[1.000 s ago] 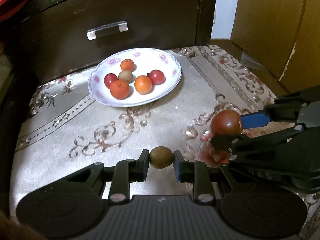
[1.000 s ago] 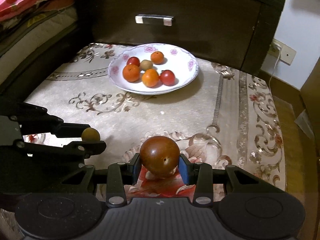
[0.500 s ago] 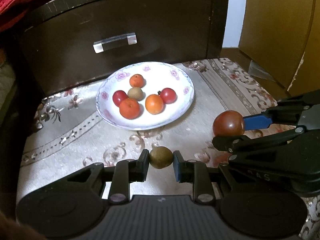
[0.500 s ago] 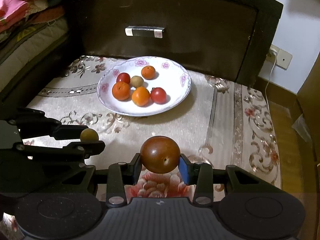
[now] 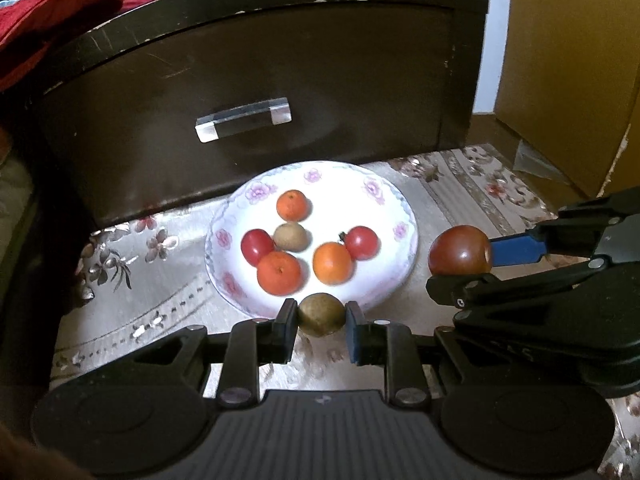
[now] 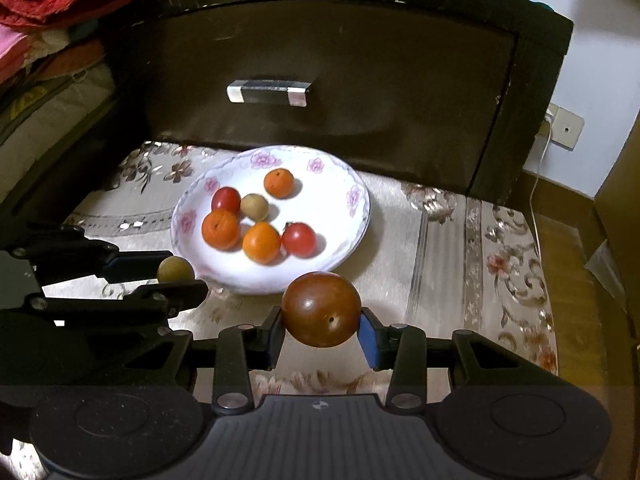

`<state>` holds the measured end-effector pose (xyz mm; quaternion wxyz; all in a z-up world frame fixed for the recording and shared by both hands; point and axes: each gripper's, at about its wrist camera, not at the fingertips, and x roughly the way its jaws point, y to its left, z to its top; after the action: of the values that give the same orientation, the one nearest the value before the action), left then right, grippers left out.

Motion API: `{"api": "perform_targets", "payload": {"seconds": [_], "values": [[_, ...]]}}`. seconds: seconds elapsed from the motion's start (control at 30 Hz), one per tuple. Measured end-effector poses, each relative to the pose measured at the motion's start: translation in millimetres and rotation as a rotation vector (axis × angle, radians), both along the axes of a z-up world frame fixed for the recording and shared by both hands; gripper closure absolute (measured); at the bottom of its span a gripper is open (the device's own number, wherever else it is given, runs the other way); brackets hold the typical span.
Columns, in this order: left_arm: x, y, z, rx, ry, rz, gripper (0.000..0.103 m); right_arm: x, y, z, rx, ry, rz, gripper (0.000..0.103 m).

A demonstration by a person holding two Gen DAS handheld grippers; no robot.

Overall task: Organize fruits
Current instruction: 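Carry the dark tomato and tan fruit over the white bowl with both grippers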

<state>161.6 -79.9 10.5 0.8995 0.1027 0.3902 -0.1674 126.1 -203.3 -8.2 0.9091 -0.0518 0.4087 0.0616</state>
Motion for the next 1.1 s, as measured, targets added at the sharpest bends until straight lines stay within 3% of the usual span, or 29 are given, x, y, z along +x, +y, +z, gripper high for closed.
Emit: {"api": "perform_targets", "payload": {"seconds": [0.5,1.1], "values": [[39,-6,5,0.015,-0.058,0.01,0.074,47,-2,1,0.01,-0.05,-0.01,0.066],[69,-7,-16,-0.007,-0.042,0.021,0.074,86,-9,-7,0.01,-0.045,0.007,0.066]]}}
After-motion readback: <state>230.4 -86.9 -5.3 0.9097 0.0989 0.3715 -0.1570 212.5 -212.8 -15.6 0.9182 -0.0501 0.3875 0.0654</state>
